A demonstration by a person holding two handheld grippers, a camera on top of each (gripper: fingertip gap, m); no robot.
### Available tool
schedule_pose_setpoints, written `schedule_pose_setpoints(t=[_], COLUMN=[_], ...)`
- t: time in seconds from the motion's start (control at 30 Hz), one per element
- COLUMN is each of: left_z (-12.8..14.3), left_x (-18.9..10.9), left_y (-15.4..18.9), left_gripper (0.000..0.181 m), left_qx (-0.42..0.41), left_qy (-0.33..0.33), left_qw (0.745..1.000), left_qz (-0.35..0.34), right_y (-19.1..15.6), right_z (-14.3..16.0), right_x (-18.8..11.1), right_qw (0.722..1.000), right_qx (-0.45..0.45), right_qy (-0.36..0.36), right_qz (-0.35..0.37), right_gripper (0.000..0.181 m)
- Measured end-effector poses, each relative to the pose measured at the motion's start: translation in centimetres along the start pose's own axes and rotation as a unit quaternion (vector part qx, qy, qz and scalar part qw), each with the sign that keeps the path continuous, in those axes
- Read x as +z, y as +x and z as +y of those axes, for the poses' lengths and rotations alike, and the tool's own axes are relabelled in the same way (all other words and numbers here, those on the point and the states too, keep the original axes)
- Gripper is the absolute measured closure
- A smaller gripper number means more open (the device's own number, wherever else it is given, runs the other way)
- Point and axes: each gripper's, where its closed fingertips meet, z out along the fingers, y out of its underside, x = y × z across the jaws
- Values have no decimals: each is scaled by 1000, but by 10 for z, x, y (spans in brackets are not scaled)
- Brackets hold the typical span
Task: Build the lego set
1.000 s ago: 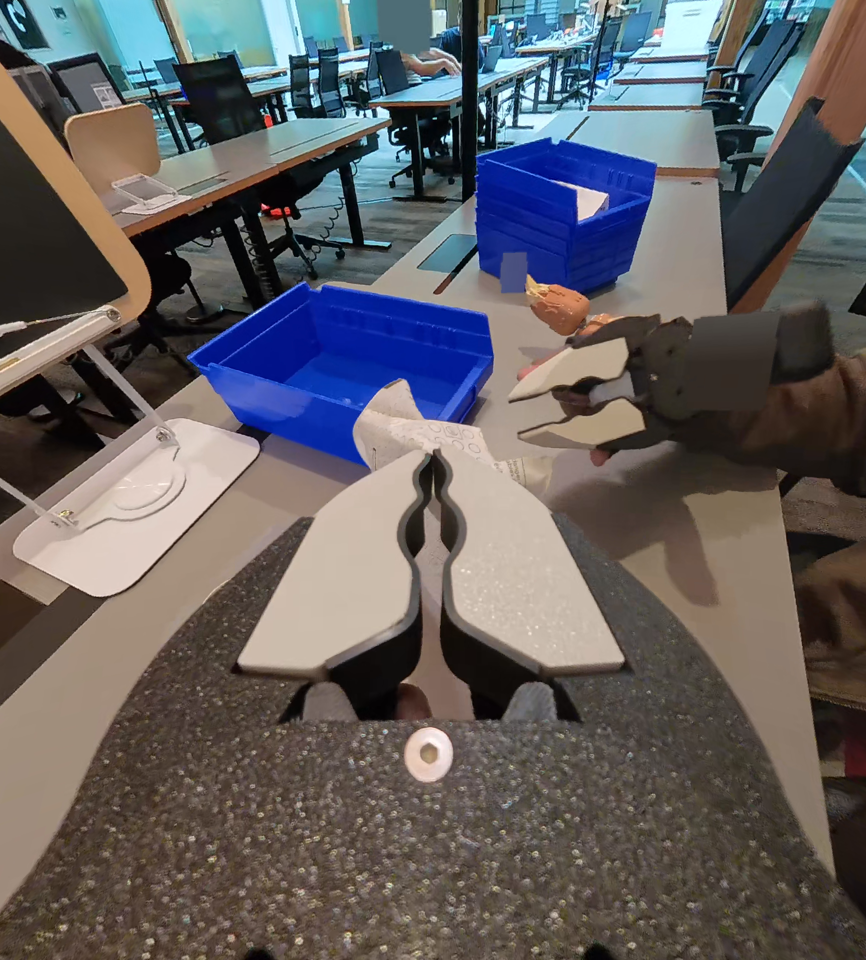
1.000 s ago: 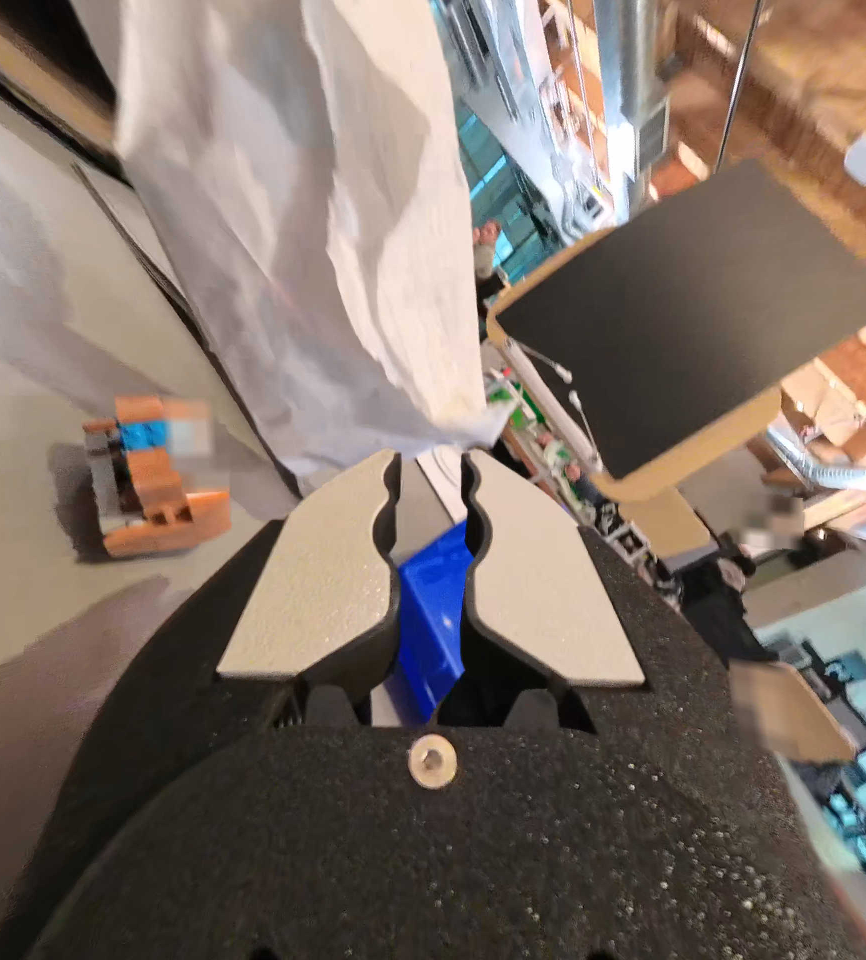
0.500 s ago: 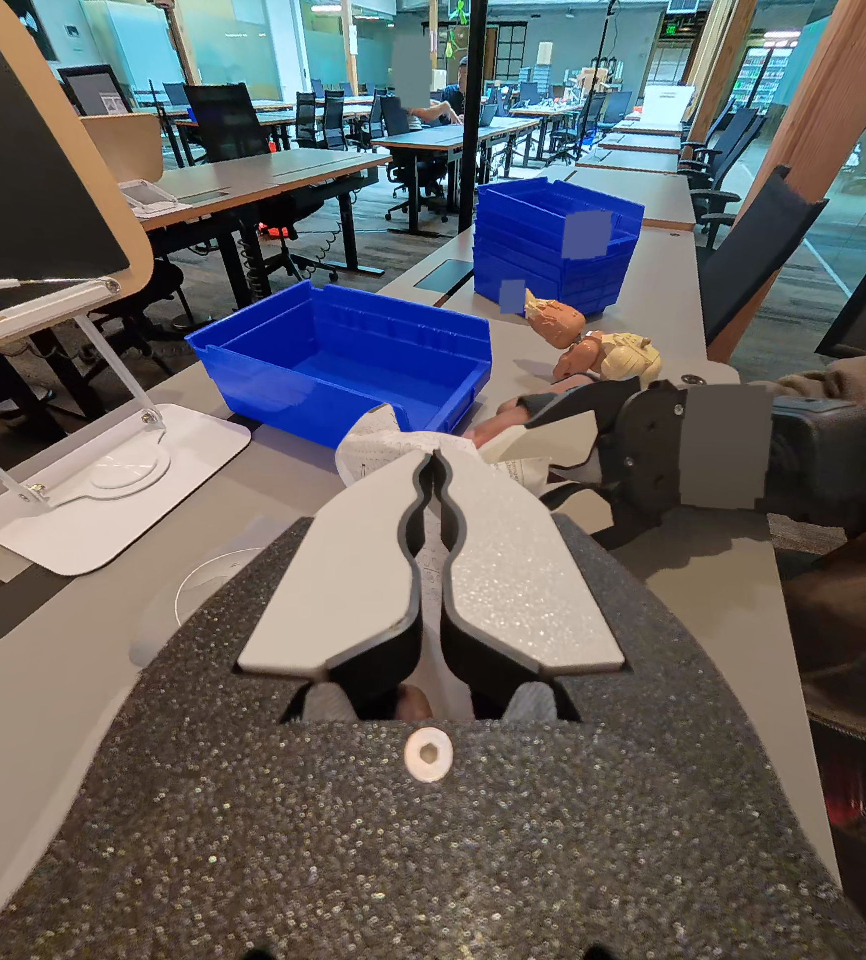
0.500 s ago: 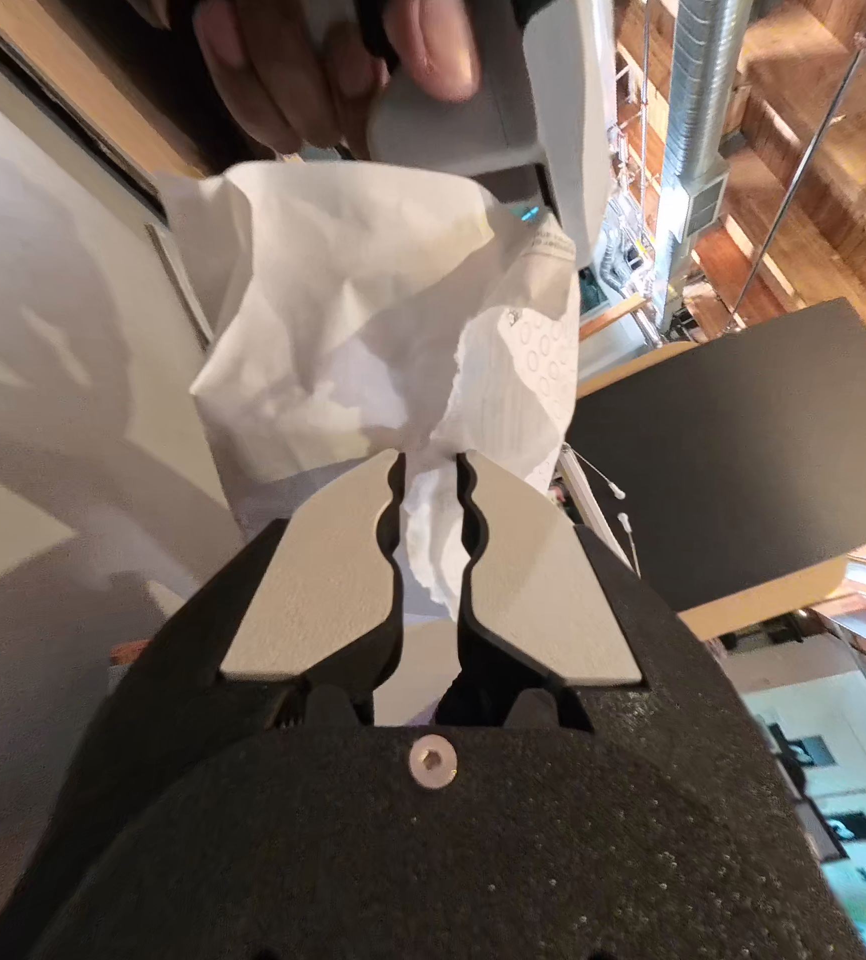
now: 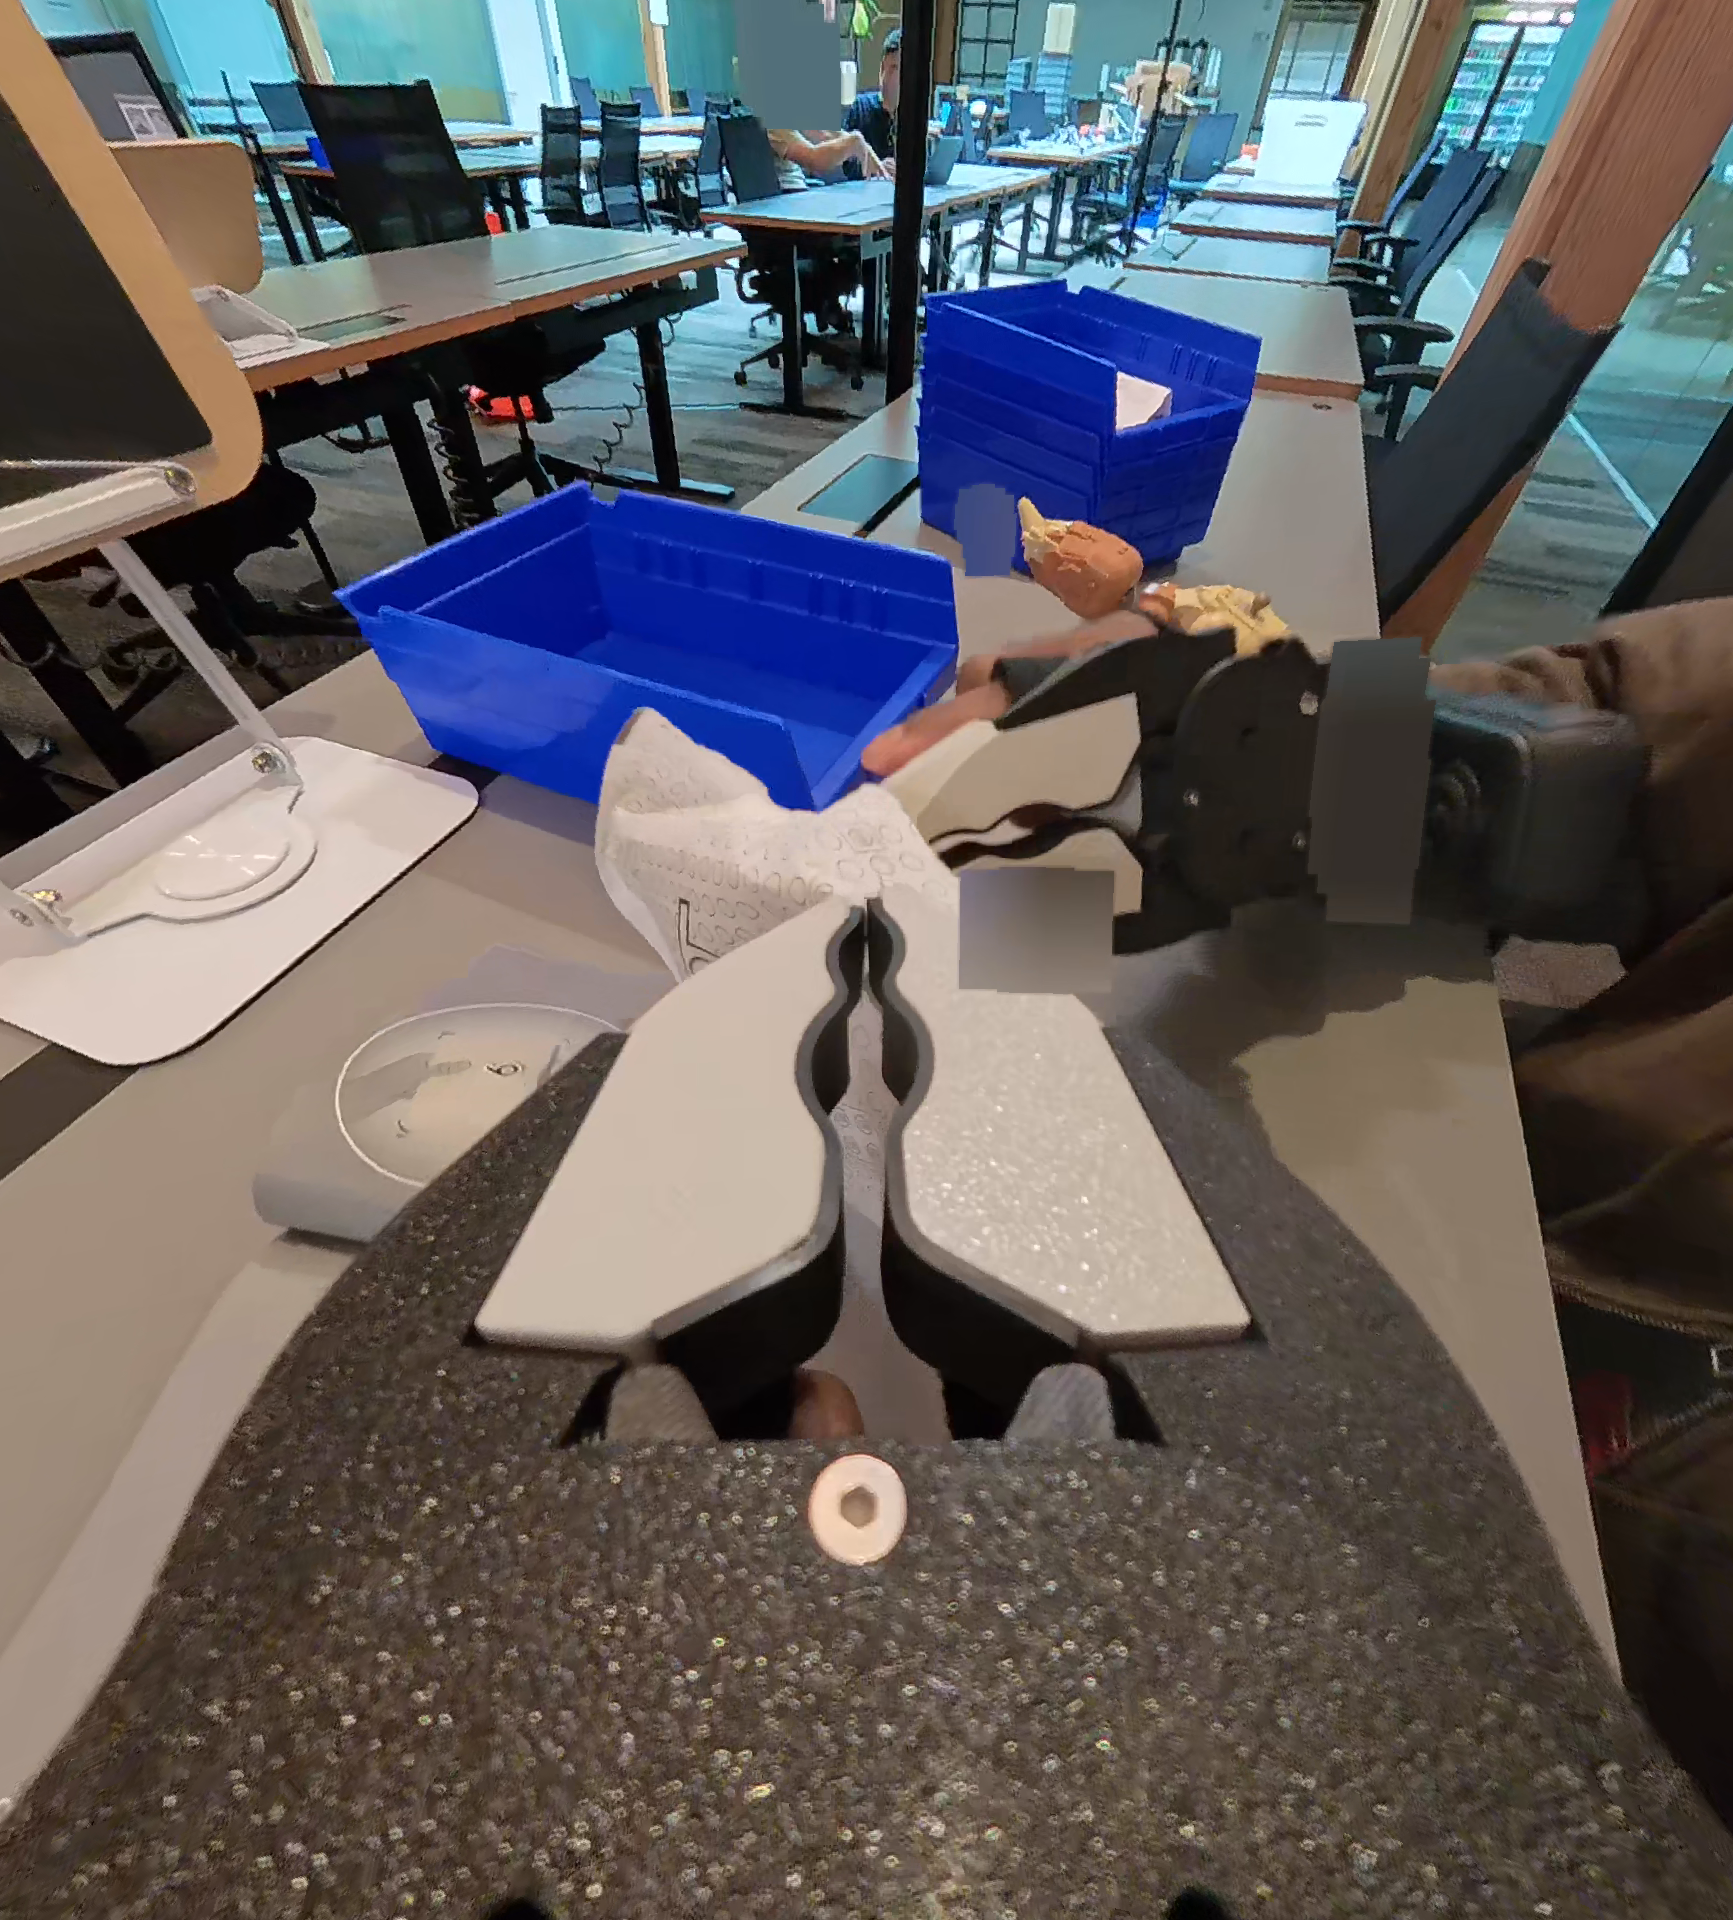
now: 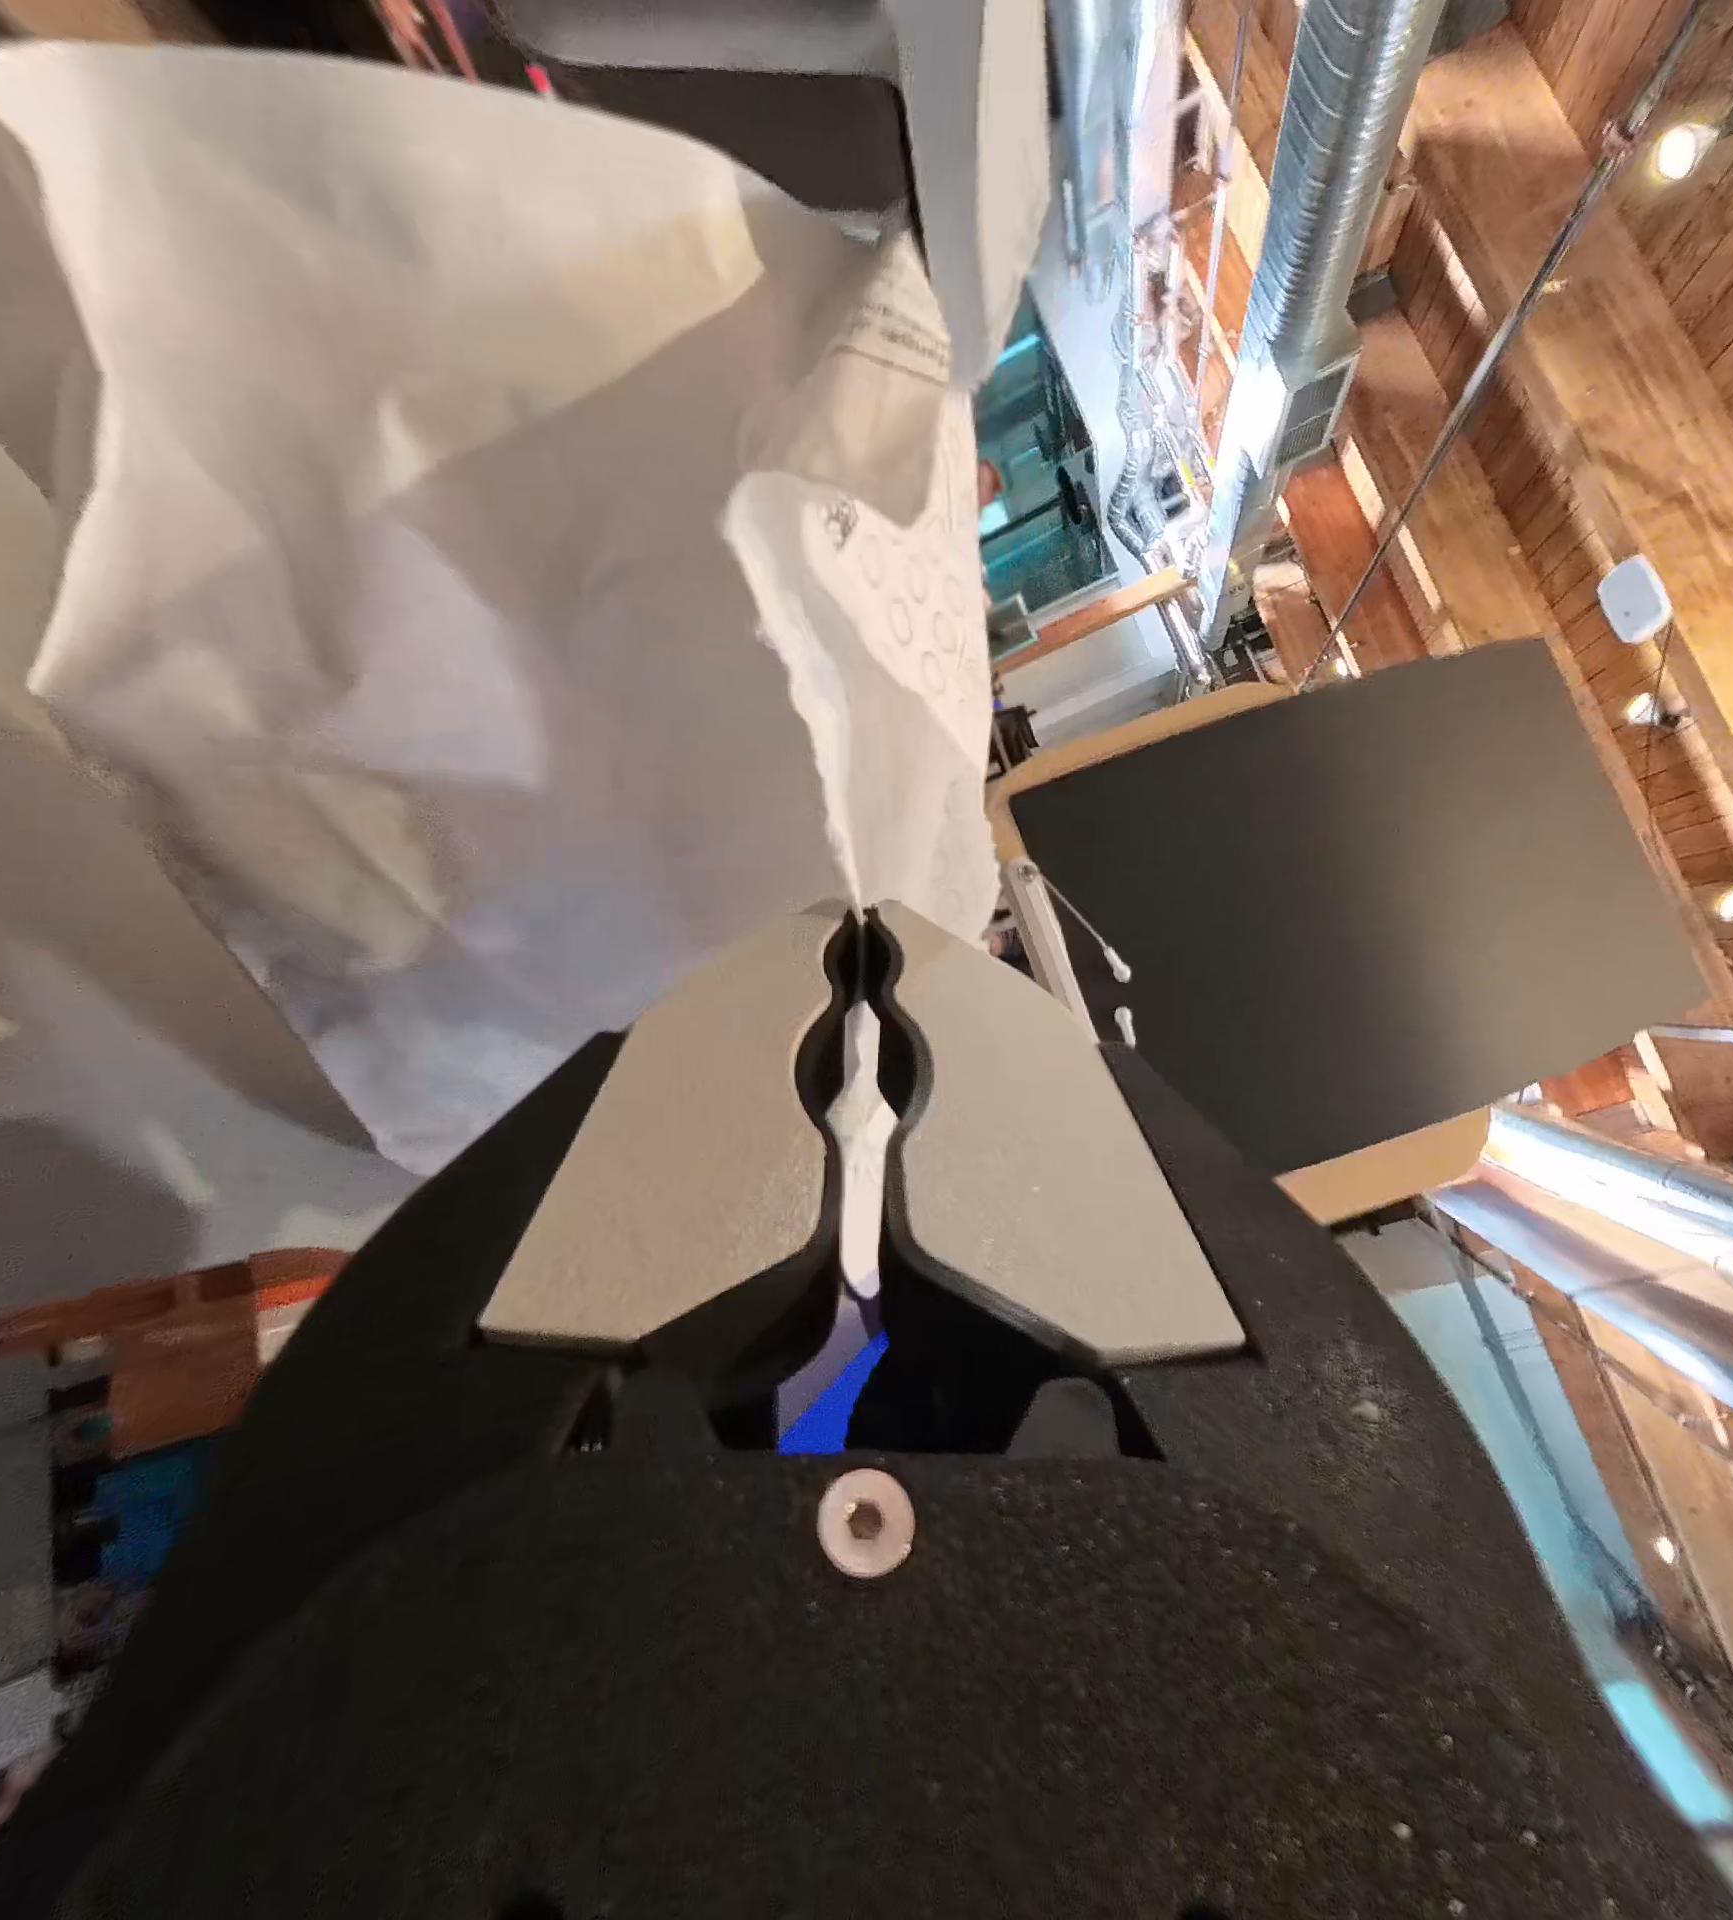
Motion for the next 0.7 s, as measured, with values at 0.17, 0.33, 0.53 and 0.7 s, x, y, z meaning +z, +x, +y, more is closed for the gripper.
schedule_pose_setpoints(t=[0.17, 0.33, 0.53, 0.7], left_z=[23, 19, 7, 22], left_x=[-19, -42, -39, -16], left_y=[10, 26, 56, 70], left_gripper=[179, 164, 155, 146], left_qx=[28, 142, 270, 336], left_qy=[-28, -9, -4, -58], left_qw=[999, 989, 952, 911], left_qz=[35, 50, 145, 234], right_y=[-7, -19, -30, -31], right_z=[-14, -34, -48, -53], right_x=[-1, -12, -25, -32], right_qw=[995, 976, 943, 931], right_qx=[-72, -137, -213, -229], right_qy=[33, 97, 153, 166], right_qz=[-54, -138, -207, -229], right_gripper=[181, 181, 181, 181])
